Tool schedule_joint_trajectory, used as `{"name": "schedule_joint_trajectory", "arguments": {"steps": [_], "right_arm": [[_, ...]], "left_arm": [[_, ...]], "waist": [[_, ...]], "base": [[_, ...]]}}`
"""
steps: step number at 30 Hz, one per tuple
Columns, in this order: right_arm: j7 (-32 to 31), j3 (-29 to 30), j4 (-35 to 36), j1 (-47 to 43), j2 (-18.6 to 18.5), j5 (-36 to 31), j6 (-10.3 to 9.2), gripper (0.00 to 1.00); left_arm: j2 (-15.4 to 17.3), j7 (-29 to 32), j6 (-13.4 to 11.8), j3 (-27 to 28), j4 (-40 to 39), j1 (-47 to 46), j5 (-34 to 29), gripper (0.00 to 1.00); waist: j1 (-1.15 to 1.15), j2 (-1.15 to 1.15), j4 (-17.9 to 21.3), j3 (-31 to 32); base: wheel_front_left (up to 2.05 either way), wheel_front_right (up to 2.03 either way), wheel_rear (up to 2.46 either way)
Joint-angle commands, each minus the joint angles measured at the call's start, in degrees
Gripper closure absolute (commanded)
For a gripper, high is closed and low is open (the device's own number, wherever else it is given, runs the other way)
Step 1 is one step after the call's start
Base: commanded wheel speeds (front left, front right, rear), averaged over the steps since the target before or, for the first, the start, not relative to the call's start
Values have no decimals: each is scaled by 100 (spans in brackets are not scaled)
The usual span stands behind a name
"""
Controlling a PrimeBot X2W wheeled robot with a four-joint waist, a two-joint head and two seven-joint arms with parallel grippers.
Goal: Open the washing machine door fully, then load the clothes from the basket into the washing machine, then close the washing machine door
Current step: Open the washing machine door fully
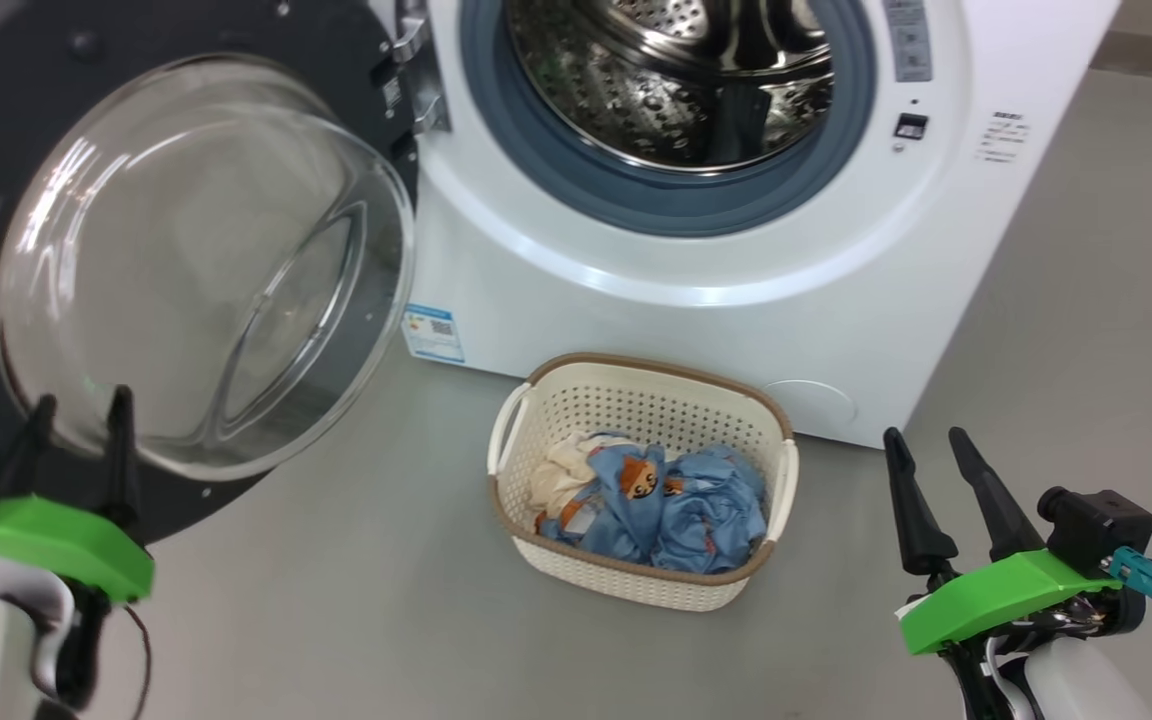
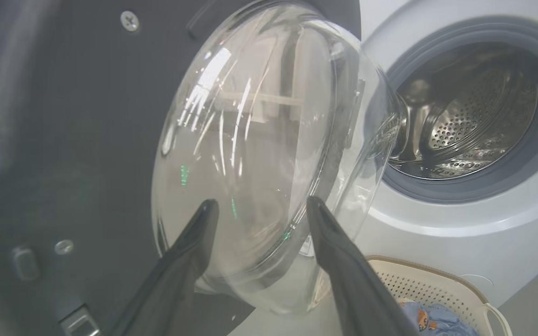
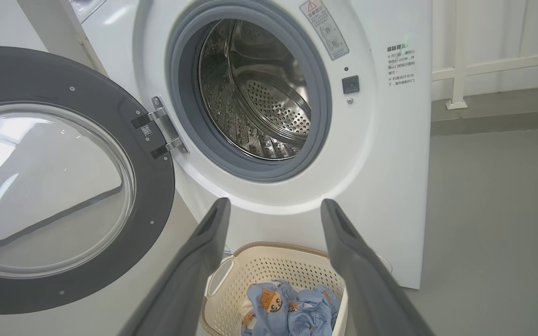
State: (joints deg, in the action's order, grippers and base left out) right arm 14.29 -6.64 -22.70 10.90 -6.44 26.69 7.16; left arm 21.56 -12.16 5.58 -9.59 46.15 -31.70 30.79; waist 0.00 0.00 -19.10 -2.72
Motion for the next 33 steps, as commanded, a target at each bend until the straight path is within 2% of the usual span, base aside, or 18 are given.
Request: {"name": "schedule_joint_trajectory", "arguments": {"steps": [1,14,33], "right_arm": [[71,-164,181,35,-1,-37,33,0],[71,-365,344,-45,-164,-136,33,0],[71,-504,357,-20,-414,-238,33,0]], "left_arm": [[213,-86,-90,164,-308,87,66,0],[-113,-169,-475,126,-2057,1366,154,0],[-365,-244,-824,150,-2838,2139,138,0]], "waist": [[0,0,172,117],[0,0,972,362],[0,0,2000,478]], "base": [[0,0,0],[0,0,0],[0,0,0]]}}
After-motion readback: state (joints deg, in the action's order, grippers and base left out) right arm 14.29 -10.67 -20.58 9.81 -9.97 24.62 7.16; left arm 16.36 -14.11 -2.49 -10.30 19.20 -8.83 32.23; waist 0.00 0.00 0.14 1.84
